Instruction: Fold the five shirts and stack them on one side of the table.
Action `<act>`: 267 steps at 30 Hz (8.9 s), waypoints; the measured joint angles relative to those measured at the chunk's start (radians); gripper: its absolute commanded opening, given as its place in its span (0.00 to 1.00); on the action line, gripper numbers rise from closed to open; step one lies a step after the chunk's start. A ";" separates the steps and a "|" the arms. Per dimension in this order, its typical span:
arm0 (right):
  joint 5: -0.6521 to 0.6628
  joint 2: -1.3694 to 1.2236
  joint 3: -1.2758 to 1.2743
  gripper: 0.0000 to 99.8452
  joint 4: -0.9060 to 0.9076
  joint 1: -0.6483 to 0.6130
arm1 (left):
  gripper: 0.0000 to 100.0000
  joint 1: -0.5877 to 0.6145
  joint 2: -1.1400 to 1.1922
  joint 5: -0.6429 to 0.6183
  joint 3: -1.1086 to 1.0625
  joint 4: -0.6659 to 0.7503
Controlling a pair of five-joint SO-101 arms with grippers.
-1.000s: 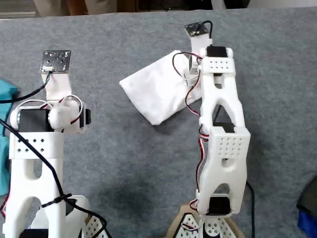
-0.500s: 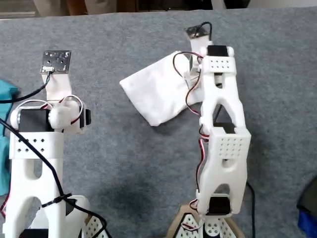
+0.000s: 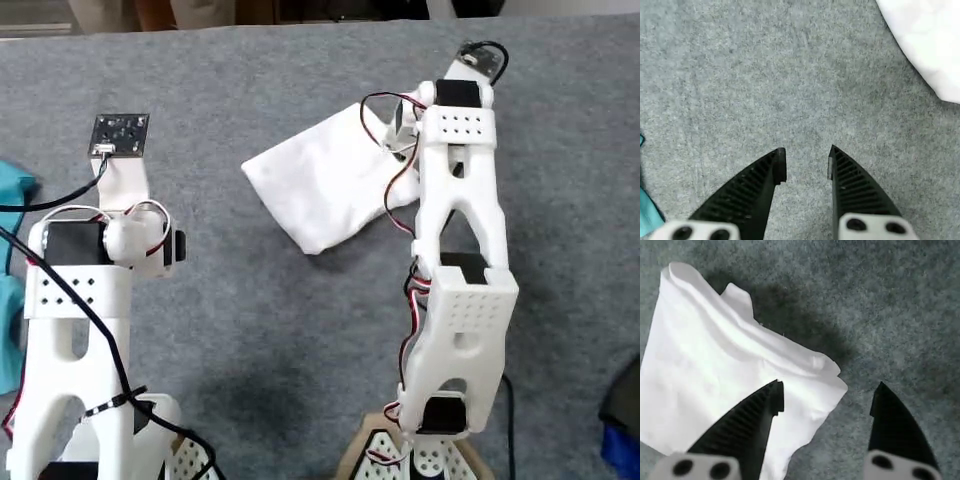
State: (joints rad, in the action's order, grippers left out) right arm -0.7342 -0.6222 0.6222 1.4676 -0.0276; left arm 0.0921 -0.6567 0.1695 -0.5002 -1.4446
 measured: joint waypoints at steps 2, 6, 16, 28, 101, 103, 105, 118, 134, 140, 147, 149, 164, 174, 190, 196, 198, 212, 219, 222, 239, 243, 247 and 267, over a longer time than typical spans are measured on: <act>-0.029 -0.018 0.002 0.29 -0.015 0.000 | 0.15 0.000 0.000 0.000 0.000 0.000; -0.092 -0.038 0.000 0.29 -0.014 -0.002 | 0.15 0.000 0.000 0.000 0.000 0.000; -0.201 -0.038 0.000 0.29 0.112 -0.005 | 0.15 0.000 0.000 0.000 0.000 0.000; -0.201 -0.158 0.002 0.29 -0.057 -0.066 | 0.15 0.000 0.000 0.000 0.006 -0.041; 0.026 -0.324 0.853 0.00 0.302 0.649 | 0.15 0.000 0.000 0.000 0.021 -0.075; 0.063 -0.324 0.853 0.00 0.302 0.729 | 0.15 0.000 0.000 0.000 0.021 -0.075; 0.103 -0.322 0.853 0.00 0.302 0.810 | 0.15 0.000 0.000 0.000 0.021 -0.075; 0.327 -0.322 0.853 0.00 0.302 1.158 | 0.15 0.000 0.000 0.000 0.021 -0.075; 0.440 -0.238 0.988 0.00 0.227 1.320 | 0.15 0.000 -0.003 0.000 0.021 -0.075; 0.440 -0.207 0.988 0.00 0.245 1.370 | 0.15 0.000 -0.003 0.000 0.021 -0.075; 0.528 -0.207 0.988 0.00 0.298 1.433 | 0.15 0.000 -0.003 0.000 0.021 -0.075; 0.551 -0.207 0.988 0.00 0.301 1.459 | 0.15 0.000 -0.003 0.000 0.021 -0.075; 0.695 -0.209 0.957 0.00 0.304 1.551 | 0.15 0.000 -0.003 0.000 0.021 -0.075; 0.853 -0.209 0.804 0.04 0.304 1.553 | 0.15 0.000 -0.003 0.000 0.021 -0.075; 0.937 -0.206 0.781 0.32 0.304 1.660 | 0.15 0.000 -0.003 0.000 0.021 -0.075; 0.937 -0.084 0.779 0.30 0.304 1.665 | 0.15 0.000 -0.003 0.000 0.021 -0.075; 0.919 -0.034 0.779 0.23 0.304 1.665 | 0.15 0.000 -0.003 0.000 0.021 -0.075; 0.786 0.249 0.539 0.08 0.304 1.226 | 0.15 0.255 -0.003 0.012 0.112 -0.071; 0.786 0.505 0.038 0.08 0.304 0.813 | 0.21 0.717 0.043 0.150 0.137 0.095; 0.776 0.618 -0.160 0.08 0.304 0.588 | 0.21 0.902 0.163 0.160 0.176 0.193; 0.511 0.652 -0.370 0.08 0.101 -0.235 | 0.21 1.266 1.263 0.163 1.126 0.281; 0.485 0.591 -0.370 0.08 0.098 -0.252 | 0.20 1.261 1.521 0.163 1.333 0.282; 0.477 0.539 -0.370 0.08 0.095 -0.252 | 0.18 1.238 1.761 0.163 1.565 0.284; 0.477 0.503 -0.370 0.08 0.095 -0.252 | 0.02 0.971 1.962 0.132 2.136 -0.298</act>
State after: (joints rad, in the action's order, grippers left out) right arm -0.2570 -0.1189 0.2524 1.5627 -0.2793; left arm 1.0633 1.3057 0.3015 1.6356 -1.7423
